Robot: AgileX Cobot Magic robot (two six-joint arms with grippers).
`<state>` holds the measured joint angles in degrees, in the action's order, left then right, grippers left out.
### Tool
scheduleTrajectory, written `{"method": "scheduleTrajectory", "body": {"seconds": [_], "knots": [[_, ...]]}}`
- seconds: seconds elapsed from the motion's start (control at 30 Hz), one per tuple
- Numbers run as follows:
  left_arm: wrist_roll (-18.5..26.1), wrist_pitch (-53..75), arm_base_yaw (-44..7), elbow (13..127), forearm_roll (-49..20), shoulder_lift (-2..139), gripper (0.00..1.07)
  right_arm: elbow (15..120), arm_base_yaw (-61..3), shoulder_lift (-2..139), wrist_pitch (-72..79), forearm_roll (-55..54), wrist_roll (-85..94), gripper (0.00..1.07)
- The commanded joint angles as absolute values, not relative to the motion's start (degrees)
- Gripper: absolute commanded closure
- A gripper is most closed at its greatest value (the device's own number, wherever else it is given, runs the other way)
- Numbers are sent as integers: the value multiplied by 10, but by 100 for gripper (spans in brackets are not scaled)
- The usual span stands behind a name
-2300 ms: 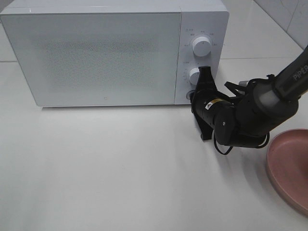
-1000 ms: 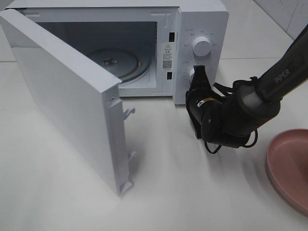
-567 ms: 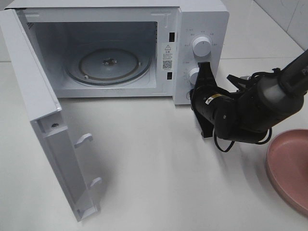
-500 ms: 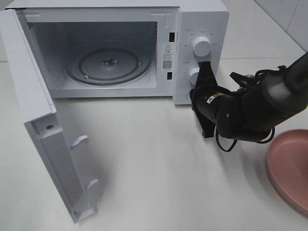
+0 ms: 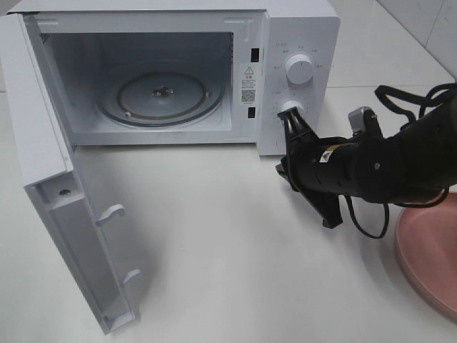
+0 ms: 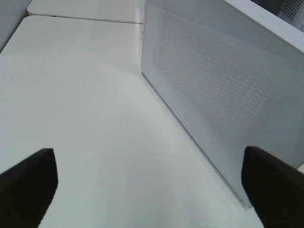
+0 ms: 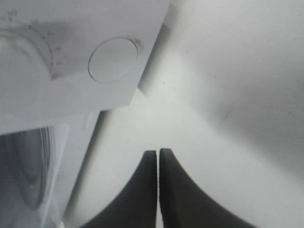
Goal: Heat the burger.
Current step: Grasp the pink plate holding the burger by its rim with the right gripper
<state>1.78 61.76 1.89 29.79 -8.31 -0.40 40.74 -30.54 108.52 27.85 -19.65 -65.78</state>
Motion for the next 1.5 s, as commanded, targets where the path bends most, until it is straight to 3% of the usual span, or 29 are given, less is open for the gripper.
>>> {"method": "scheduleTrajectory", "body": {"seconds": [0.03, 0.37, 0.7, 1.2, 1.33, 1.37, 1.43, 1.47, 1.5], "knots": [[17, 611, 18, 296, -85, -11, 9, 405, -302, 1047, 189, -129, -598, 107], [17, 611, 18, 296, -85, -11, 9, 408, -302, 987, 40, -65, -465, 104], [17, 611, 18, 296, -85, -11, 9, 408, -302, 903, -162, -56, -194, 100], [17, 611, 18, 296, -85, -11, 9, 408, -300, 822, -349, 36, -143, 93], [17, 611, 18, 296, -85, -11, 9, 408, -300, 808, -388, 56, -120, 81], [17, 611, 18, 296, -85, -11, 9, 408, -300, 803, -397, 70, -111, 71], [17, 611, 18, 296, -85, -11, 9, 408, -299, 800, -397, 85, -107, 65], [17, 611, 18, 296, -85, -11, 9, 408, -286, 794, -395, 101, -107, 53], [17, 611, 18, 296, -85, -11, 9, 408, -286, 794, -395, 101, -107, 53]]}}
